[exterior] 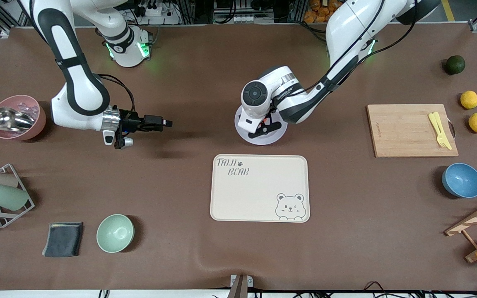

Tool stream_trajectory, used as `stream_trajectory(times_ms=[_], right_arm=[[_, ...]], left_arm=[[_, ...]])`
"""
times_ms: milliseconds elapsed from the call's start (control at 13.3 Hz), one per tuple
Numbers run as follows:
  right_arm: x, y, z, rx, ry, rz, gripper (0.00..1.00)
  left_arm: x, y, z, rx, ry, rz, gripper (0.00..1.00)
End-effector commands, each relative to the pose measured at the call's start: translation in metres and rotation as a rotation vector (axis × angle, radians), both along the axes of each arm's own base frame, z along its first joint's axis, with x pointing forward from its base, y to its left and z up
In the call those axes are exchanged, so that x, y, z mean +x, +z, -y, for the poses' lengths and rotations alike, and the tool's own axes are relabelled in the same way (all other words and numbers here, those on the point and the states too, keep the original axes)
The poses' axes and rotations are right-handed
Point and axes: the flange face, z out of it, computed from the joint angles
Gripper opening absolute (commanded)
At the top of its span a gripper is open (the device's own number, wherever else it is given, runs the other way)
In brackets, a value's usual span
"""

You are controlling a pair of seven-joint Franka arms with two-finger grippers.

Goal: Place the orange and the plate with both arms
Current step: 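Carry the orange with the left gripper and lower it onto the plate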

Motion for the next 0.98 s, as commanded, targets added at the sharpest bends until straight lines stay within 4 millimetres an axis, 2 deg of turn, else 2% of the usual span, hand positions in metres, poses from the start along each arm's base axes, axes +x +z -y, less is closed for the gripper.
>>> stream_trajectory(times_ms=[0, 226, 452, 527, 603, 678, 829, 904], right_arm=[[-0.012, -0.003, -0.020, 0.021, -0.013, 0.022, 1.00], [-0.021, -0.009, -0.044, -0.010, -0.043, 0.064, 1.00], [-0.032, -0.021, -0.068, -0.028, -0.082, 0.113, 1.00], [-0.037, -0.028, -0.077, -0.016, -0.093, 0.125, 1.00], [-0.039, -0.034, -0.079, -0.004, -0.098, 0.142, 1.00], [-0.039, -0.037, -0.079, -0.002, -0.096, 0.150, 1.00], [-0.040, -0.039, -0.079, -0.003, -0.095, 0.149, 1.00], [-0.040, -0.042, -0.079, 0.000, -0.106, 0.140, 1.00]], left_arm=[[-0.004, -0.014, 0.009, 0.016, 0.008, 0.010, 0.27], [-0.007, -0.033, 0.009, 0.038, 0.002, 0.018, 0.27], [-0.009, -0.035, 0.011, 0.038, -0.002, 0.020, 0.29], [-0.009, -0.036, 0.011, 0.039, -0.003, 0.019, 0.35], [-0.010, -0.040, 0.010, 0.043, -0.009, 0.019, 0.58], [-0.010, -0.041, 0.010, 0.045, -0.011, 0.021, 1.00], [-0.008, -0.036, 0.009, 0.056, -0.004, 0.038, 1.00], [-0.003, -0.024, 0.009, 0.053, -0.001, 0.057, 1.00]])
